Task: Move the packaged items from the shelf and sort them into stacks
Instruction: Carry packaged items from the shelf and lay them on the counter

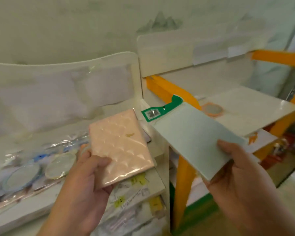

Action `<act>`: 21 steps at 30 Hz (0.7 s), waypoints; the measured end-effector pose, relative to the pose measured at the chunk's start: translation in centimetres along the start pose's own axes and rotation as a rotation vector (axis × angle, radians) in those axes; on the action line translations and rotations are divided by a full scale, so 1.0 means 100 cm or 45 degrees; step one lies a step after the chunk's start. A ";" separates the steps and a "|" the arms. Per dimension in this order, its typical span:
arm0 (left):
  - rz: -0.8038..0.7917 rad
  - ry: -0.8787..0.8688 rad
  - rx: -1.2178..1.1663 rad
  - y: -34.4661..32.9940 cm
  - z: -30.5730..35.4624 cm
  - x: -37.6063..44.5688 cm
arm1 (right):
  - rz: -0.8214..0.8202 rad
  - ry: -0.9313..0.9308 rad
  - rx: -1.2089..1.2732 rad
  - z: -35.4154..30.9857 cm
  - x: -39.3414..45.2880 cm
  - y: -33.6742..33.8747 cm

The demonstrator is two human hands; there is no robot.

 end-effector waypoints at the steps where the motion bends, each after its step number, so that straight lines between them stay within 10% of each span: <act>1: -0.024 0.015 0.016 -0.017 -0.008 -0.002 | -0.002 0.039 0.011 -0.017 -0.001 0.008; 21: -0.268 0.478 0.169 -0.296 -0.208 0.097 | 0.343 0.399 -0.124 -0.226 0.120 0.166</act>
Point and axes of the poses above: each hand's wrist, its own x-axis towards the middle knuckle, its own y-axis out of the back of the hand, z = x × y, the point moved 10 cm from there along x, towards the middle knuckle, and after that the axes turned 4 degrees about -z, right-handed, at the moved point
